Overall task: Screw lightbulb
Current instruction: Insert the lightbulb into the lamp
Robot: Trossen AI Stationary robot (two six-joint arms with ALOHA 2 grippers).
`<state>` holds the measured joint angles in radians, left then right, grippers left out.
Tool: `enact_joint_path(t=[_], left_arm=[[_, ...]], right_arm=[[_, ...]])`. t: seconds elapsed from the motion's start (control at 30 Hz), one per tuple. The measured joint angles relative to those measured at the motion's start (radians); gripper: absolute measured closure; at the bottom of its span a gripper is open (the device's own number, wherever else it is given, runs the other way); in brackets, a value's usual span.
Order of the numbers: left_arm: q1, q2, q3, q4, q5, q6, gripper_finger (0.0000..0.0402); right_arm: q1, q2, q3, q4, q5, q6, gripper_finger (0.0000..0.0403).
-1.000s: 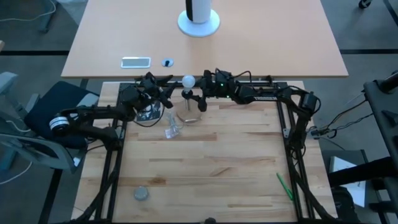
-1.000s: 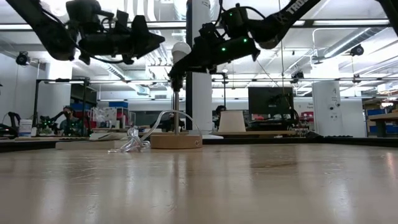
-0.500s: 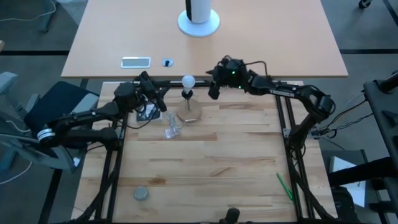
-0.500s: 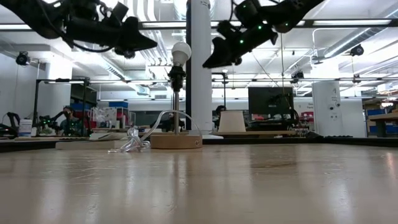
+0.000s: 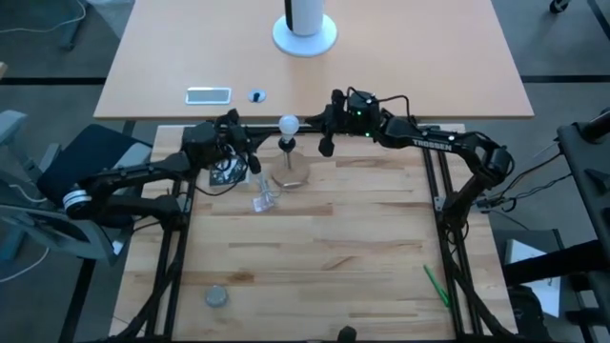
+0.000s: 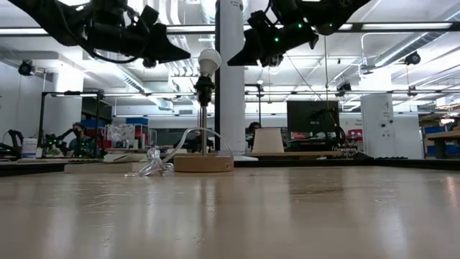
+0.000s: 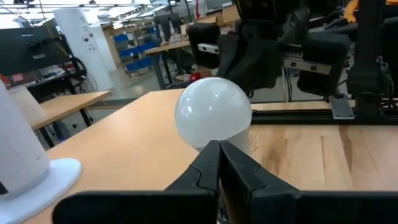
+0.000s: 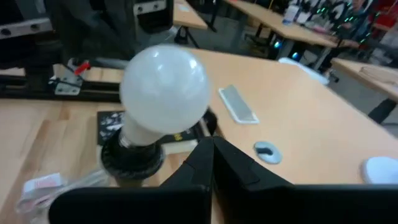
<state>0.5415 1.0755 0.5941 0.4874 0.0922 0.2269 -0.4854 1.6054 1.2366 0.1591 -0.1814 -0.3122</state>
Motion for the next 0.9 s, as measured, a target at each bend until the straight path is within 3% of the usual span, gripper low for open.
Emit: enact_joint_path(t=[0.67, 0.9], left_arm=[[0.002, 0.158, 0.11, 0.011, -0.006, 0.019, 0.0401], [0.001, 0.133, 0.104, -0.035, -0.007, 0.0, 0.0401]], right_arm=[[0.021, 0.056, -0.003, 0.047, 0.003, 0.051, 0.0403], [0.034, 0.065, -0.003, 0.06, -0.001, 0.04, 0.0403]])
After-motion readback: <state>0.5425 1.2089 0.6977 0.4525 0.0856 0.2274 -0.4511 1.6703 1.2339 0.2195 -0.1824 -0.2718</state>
